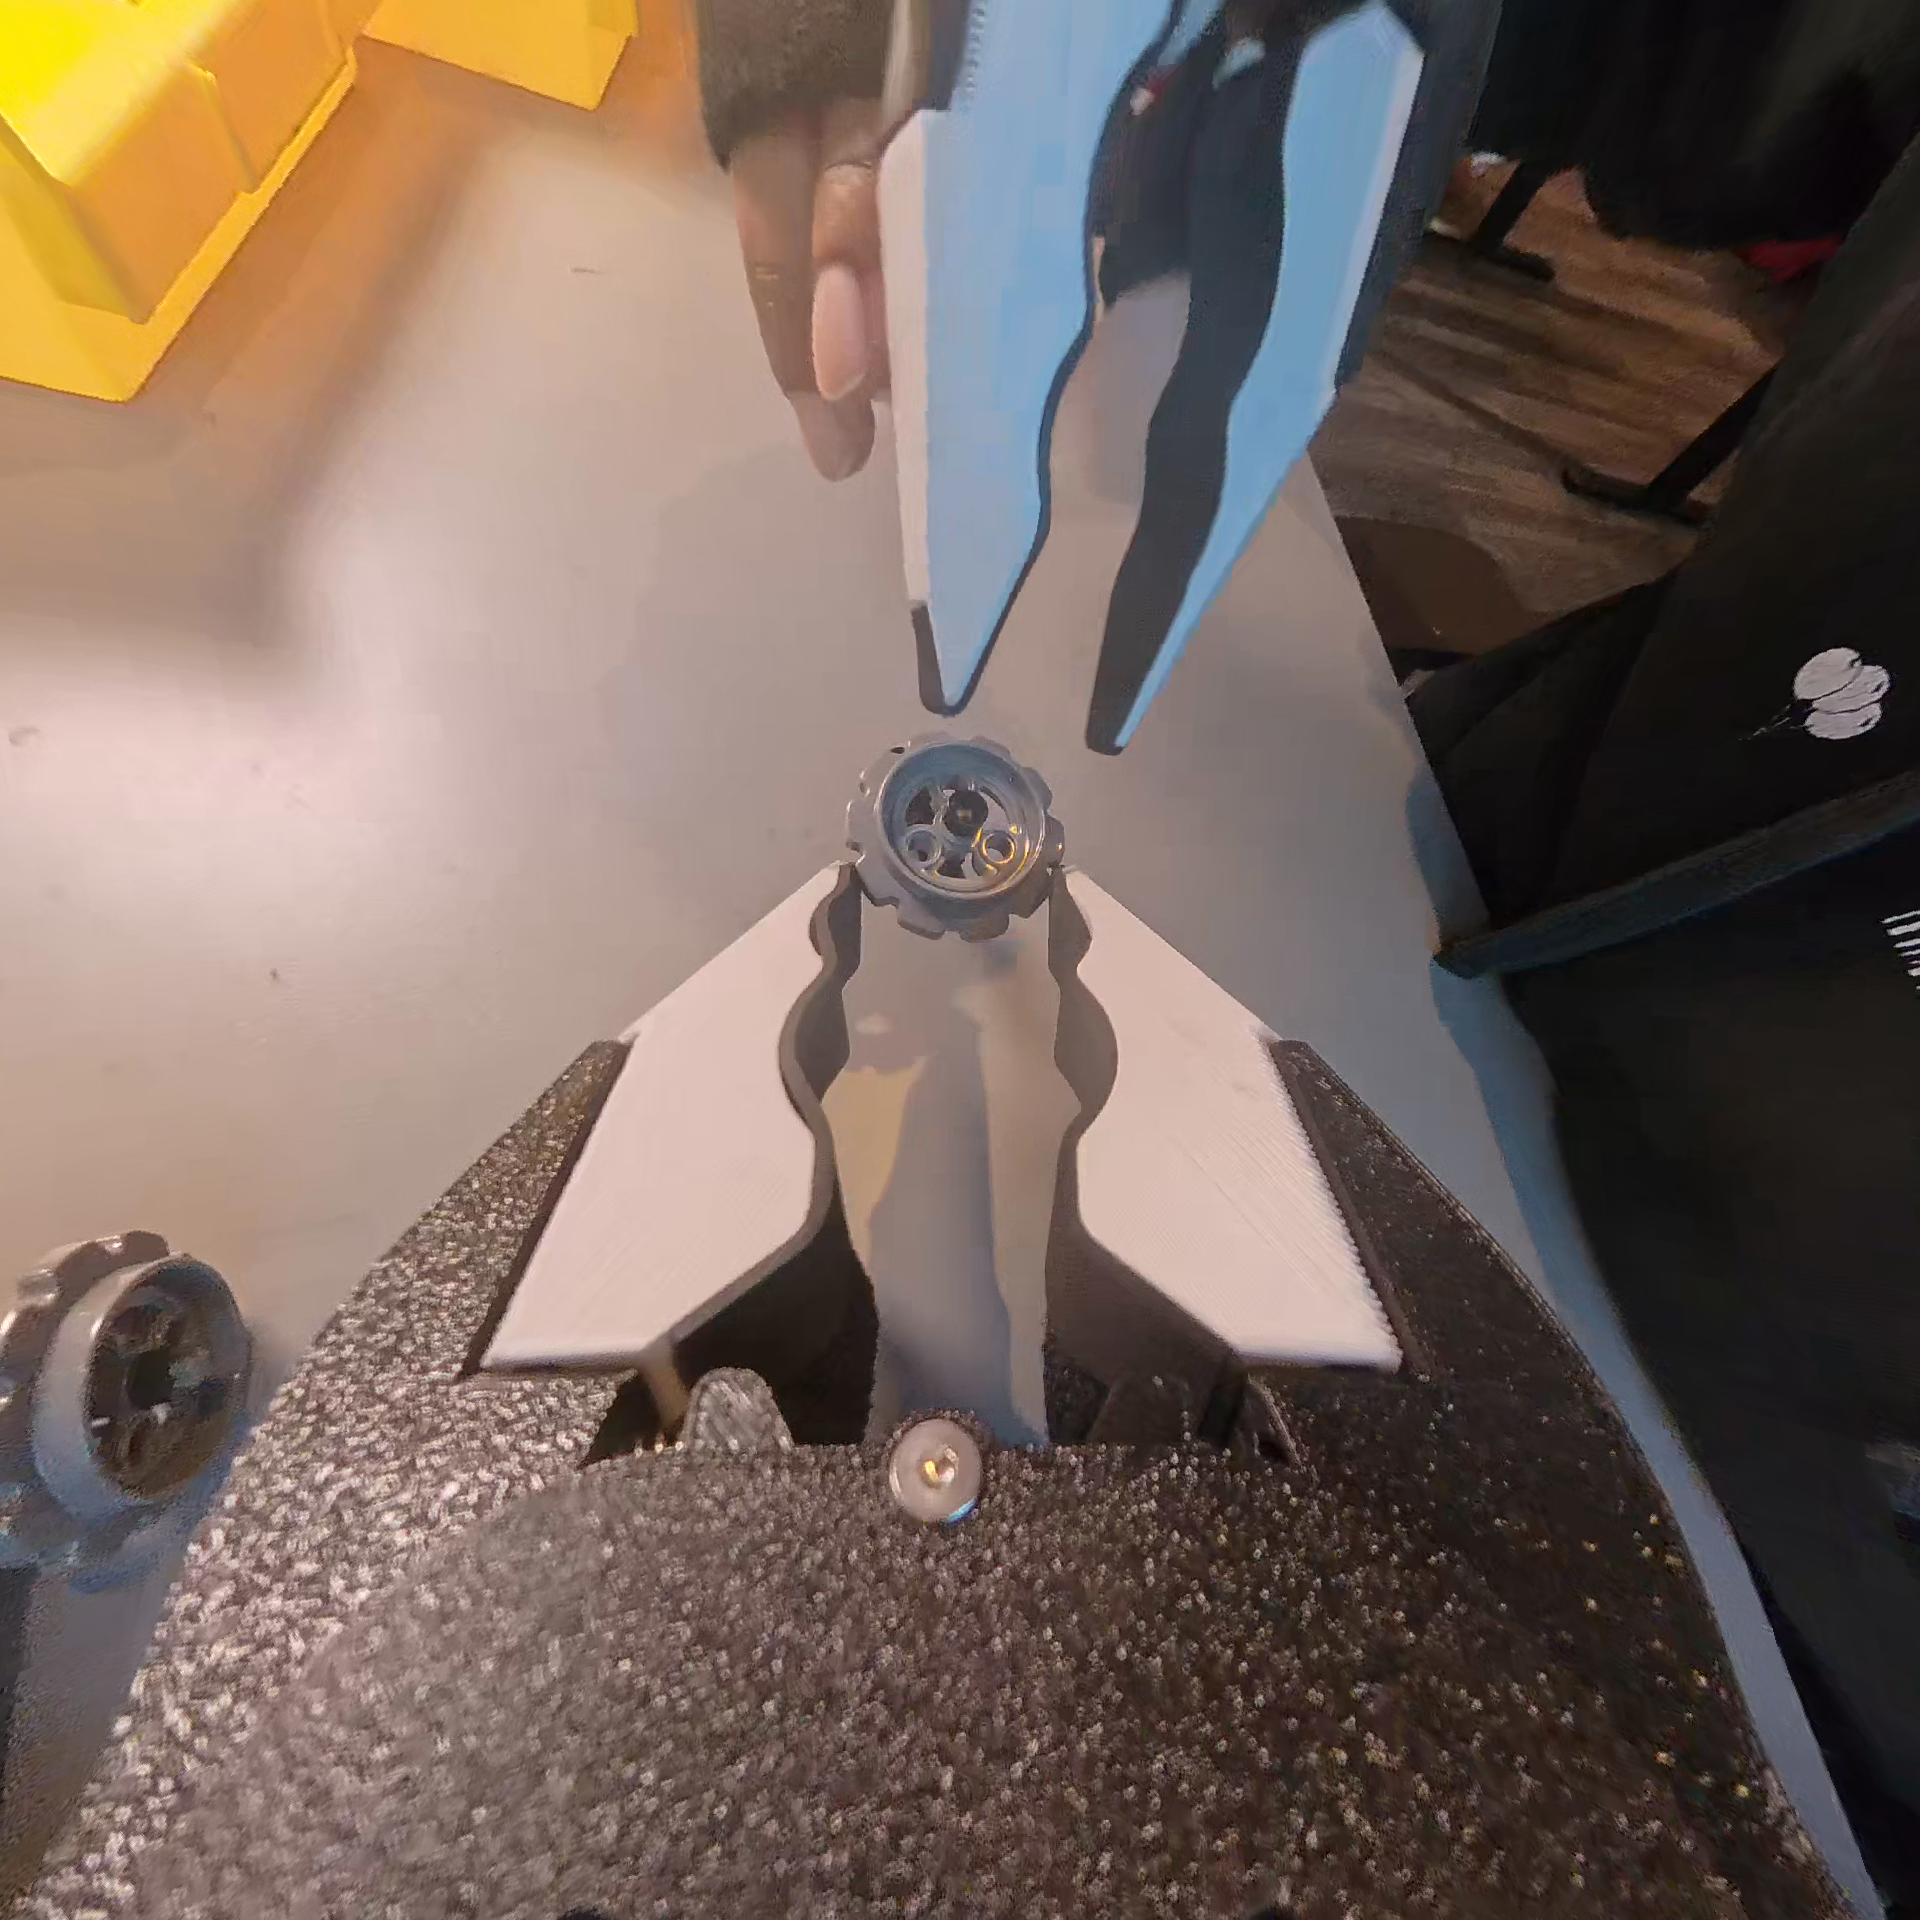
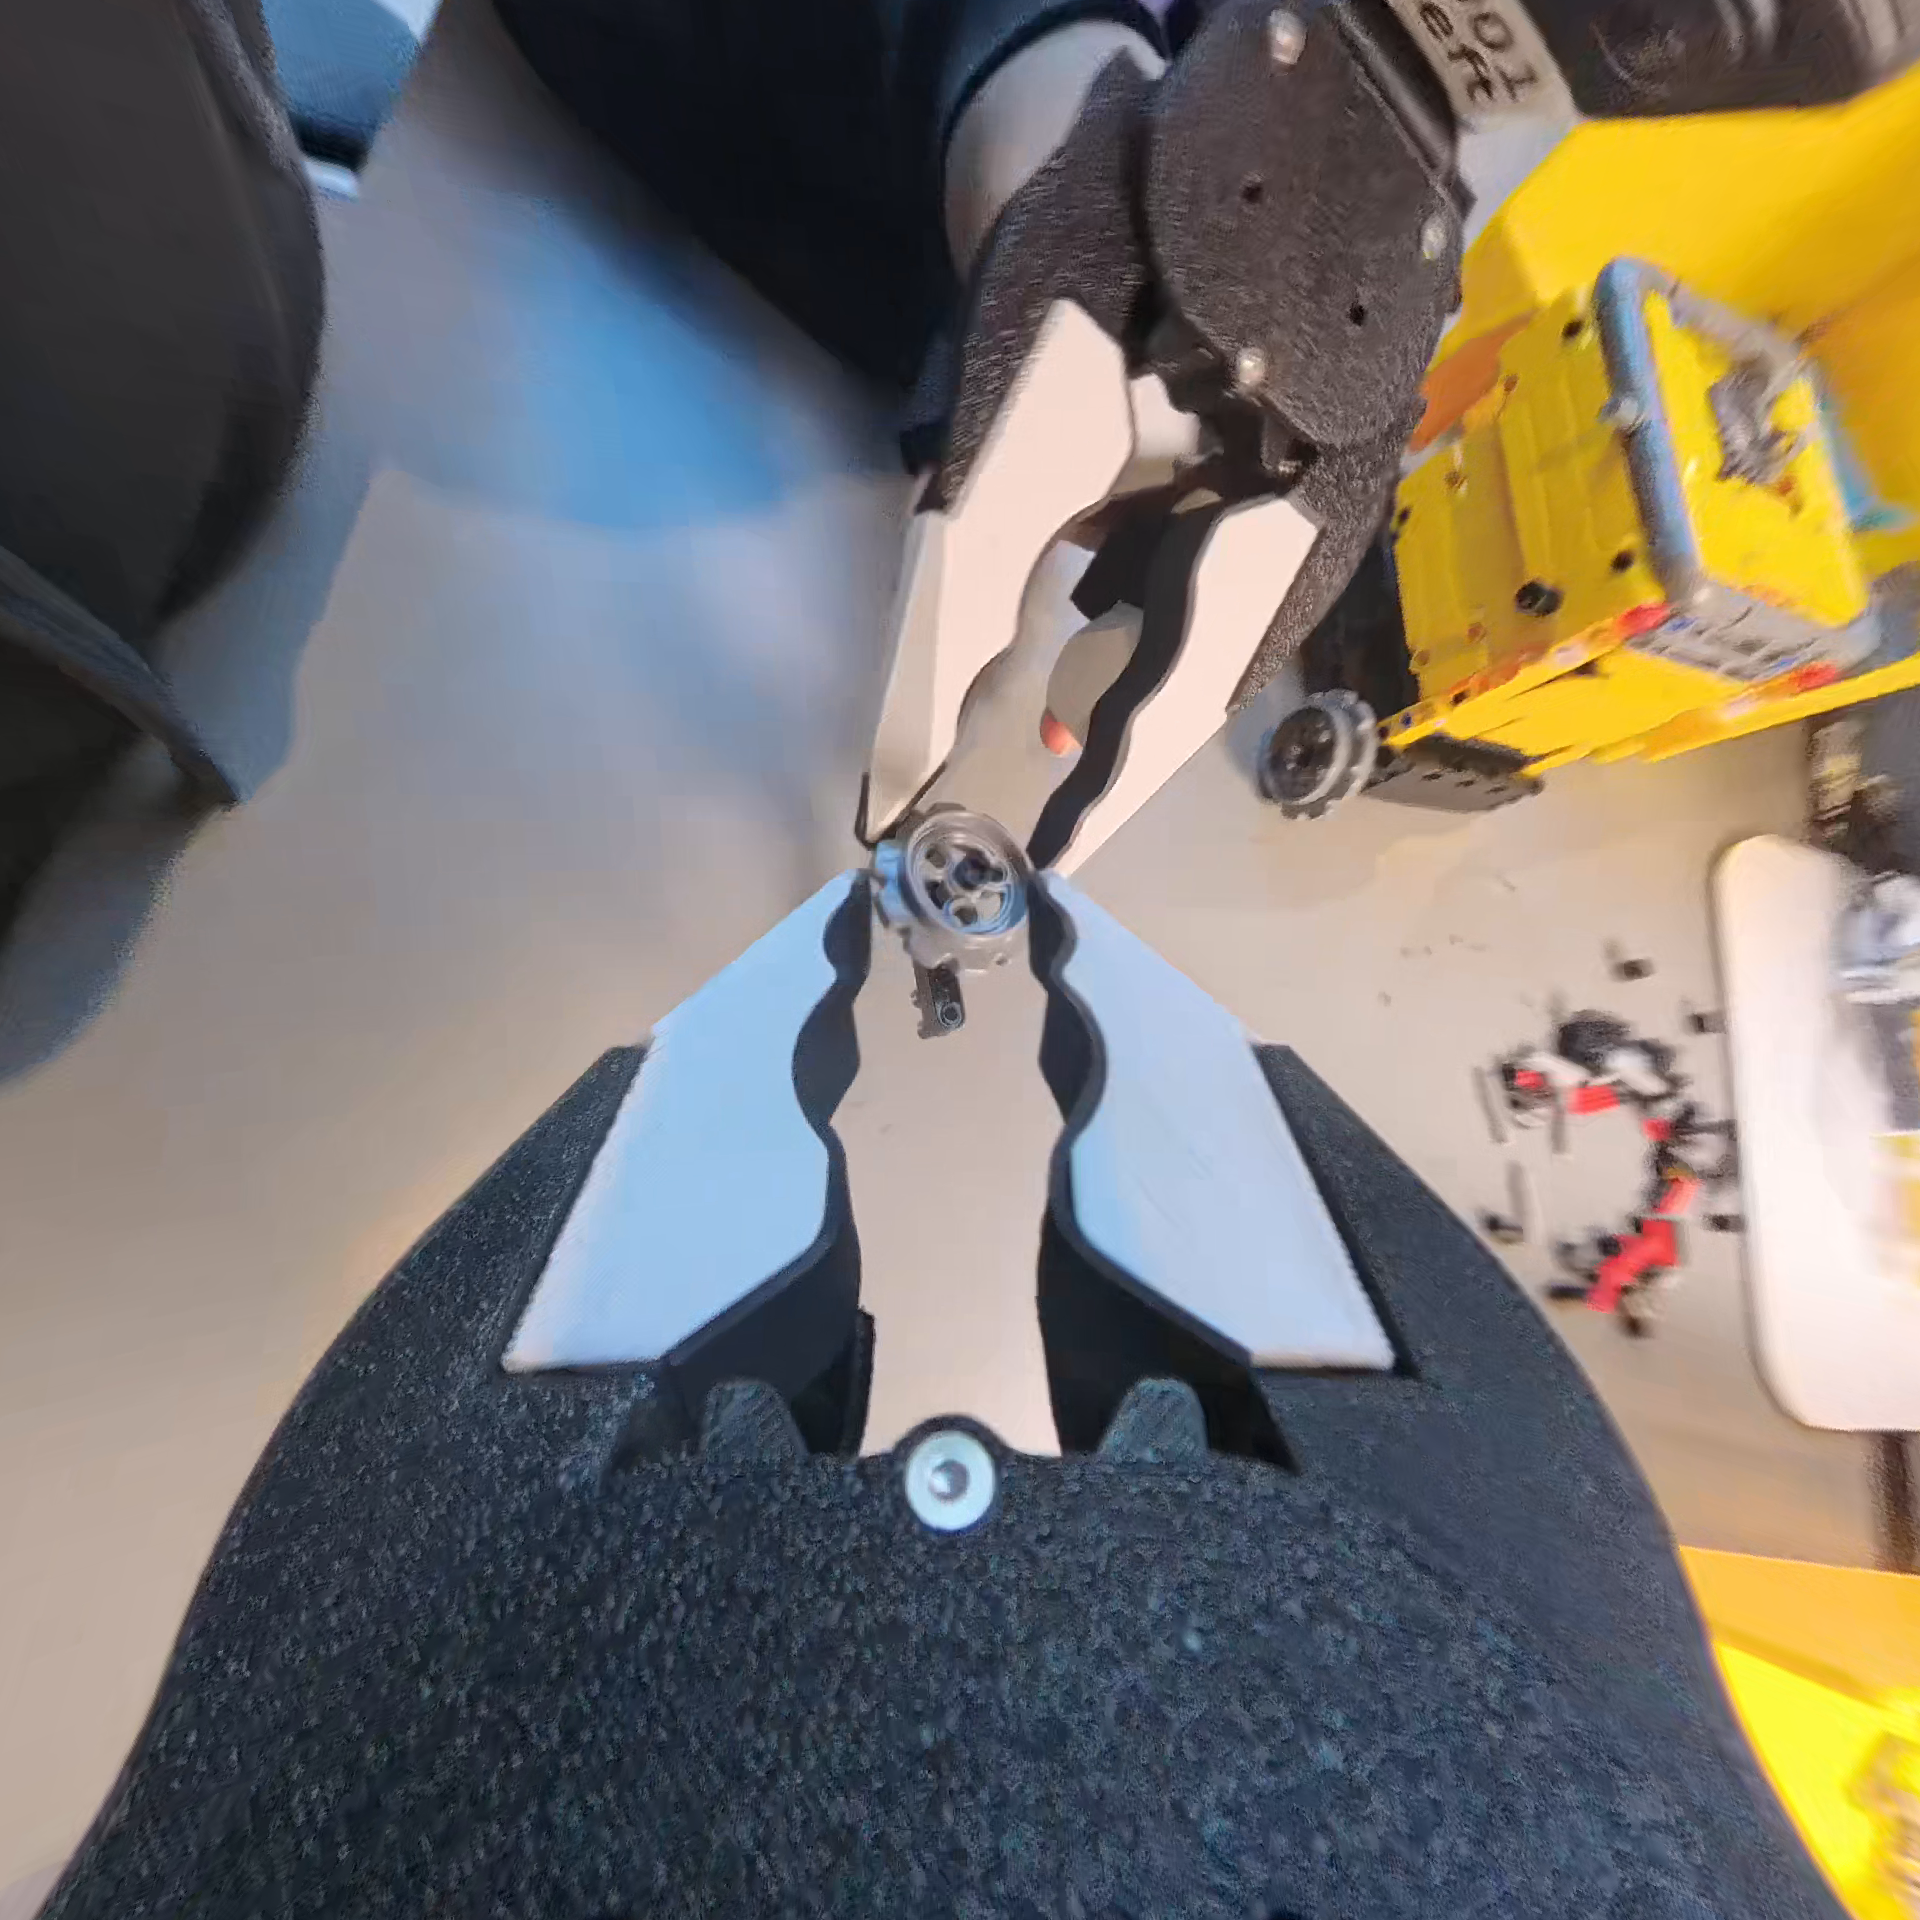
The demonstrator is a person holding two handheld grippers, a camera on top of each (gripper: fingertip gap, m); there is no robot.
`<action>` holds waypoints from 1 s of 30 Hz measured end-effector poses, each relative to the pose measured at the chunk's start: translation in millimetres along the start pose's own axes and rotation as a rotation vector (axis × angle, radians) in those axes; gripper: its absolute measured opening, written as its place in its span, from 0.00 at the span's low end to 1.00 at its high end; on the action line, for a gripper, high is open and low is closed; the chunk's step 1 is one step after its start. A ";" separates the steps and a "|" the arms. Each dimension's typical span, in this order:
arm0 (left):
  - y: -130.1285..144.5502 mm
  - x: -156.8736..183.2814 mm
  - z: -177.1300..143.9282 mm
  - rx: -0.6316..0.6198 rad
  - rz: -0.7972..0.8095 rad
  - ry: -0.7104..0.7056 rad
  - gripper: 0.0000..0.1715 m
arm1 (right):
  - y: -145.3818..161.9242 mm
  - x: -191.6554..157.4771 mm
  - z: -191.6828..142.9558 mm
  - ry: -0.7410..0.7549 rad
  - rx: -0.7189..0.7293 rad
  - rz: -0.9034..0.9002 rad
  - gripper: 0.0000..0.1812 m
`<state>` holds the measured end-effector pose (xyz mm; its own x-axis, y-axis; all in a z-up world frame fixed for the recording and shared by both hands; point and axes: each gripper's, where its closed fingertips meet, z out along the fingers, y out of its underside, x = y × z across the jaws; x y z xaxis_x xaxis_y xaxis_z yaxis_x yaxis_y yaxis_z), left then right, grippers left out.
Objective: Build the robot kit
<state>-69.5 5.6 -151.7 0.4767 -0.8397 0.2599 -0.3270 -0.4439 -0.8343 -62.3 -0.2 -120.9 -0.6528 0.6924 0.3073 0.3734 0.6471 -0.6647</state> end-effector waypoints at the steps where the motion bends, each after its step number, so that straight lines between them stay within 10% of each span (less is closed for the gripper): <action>1: -0.9 -0.2 -1.4 0.008 -0.014 0.009 0.20 | 2.2 -1.0 1.2 0.048 -0.005 -0.076 0.19; 9: -6.2 2.3 -8.0 0.065 -0.203 0.121 0.20 | 0.0 6.9 11.6 0.367 -0.021 -0.430 0.22; 30: -12.5 12.8 -6.0 0.077 -0.266 0.171 0.20 | 0.3 2.0 14.9 0.305 -0.033 -0.386 0.09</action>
<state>-64.2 -1.5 -135.1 0.3910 -0.7407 0.5464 -0.1440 -0.6355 -0.7586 -73.2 -3.4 -130.6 -0.5264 0.4589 0.7157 0.1665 0.8812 -0.4425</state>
